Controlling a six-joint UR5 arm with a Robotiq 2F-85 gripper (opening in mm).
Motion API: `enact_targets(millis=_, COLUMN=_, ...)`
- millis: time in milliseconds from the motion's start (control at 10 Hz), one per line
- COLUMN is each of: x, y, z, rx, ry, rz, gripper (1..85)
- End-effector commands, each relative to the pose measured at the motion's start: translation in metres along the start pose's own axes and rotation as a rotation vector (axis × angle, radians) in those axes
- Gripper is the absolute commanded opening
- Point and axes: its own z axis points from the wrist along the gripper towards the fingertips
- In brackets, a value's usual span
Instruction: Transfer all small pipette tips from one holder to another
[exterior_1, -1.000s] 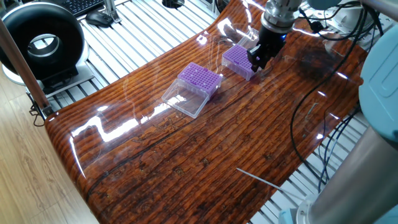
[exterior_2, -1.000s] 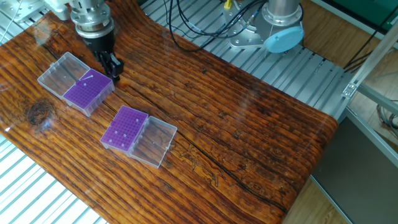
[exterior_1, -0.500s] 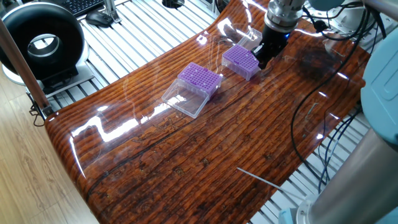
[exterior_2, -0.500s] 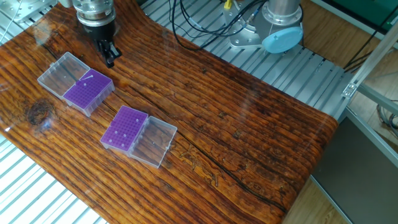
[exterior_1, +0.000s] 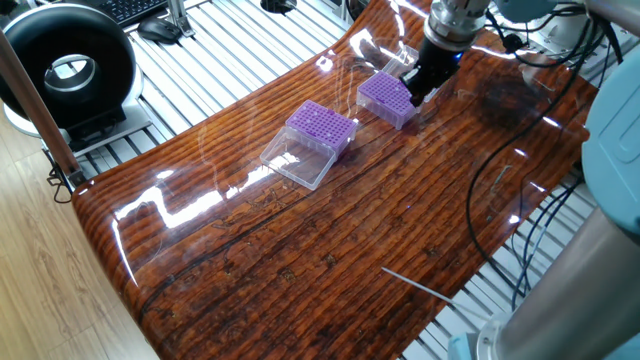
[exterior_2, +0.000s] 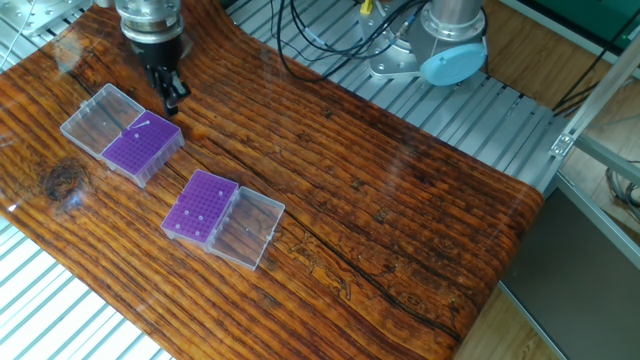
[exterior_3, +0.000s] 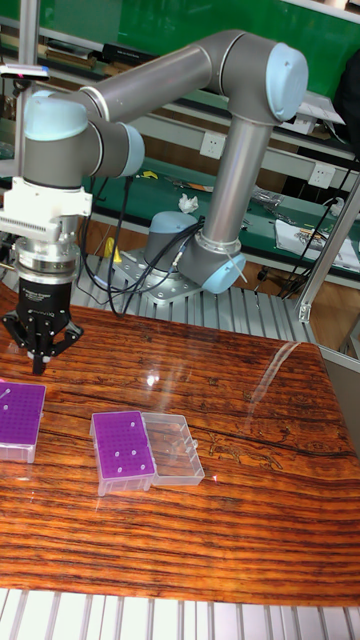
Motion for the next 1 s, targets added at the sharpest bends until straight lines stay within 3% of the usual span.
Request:
enact_targets(millis=0, x=-0.024, y=0.005, z=-0.003, rx=-0.024, ry=-0.093, rz=-0.011, gripper=1.0)
enact_targets(millis=100, x=-0.026, y=0.005, z=-0.003, rx=-0.024, ry=-0.102, rz=-0.02, gripper=1.0)
enact_targets(millis=200, x=-0.019, y=0.0, z=-0.002, rx=-0.004, ry=-0.073, rz=-0.023, gripper=1.0)
enact_targets(millis=300, x=0.014, y=-0.025, z=-0.003, rx=0.091, ry=0.056, rz=-0.008, gripper=1.0)
enact_targets(millis=400, x=0.032, y=-0.024, z=-0.005, rx=0.087, ry=0.126, rz=-0.007, gripper=3.3)
enact_targets(millis=500, x=0.037, y=-0.025, z=-0.018, rx=0.089, ry=0.128, rz=-0.046, gripper=17.3)
enact_targets(millis=700, x=0.049, y=-0.021, z=-0.043, rx=0.089, ry=0.144, rz=-0.013, gripper=18.7)
enact_targets(millis=800, x=0.052, y=-0.017, z=-0.052, rx=0.098, ry=0.148, rz=-0.008, gripper=18.7)
enact_targets(millis=900, x=0.053, y=-0.012, z=-0.055, rx=0.083, ry=0.147, rz=-0.009, gripper=20.3)
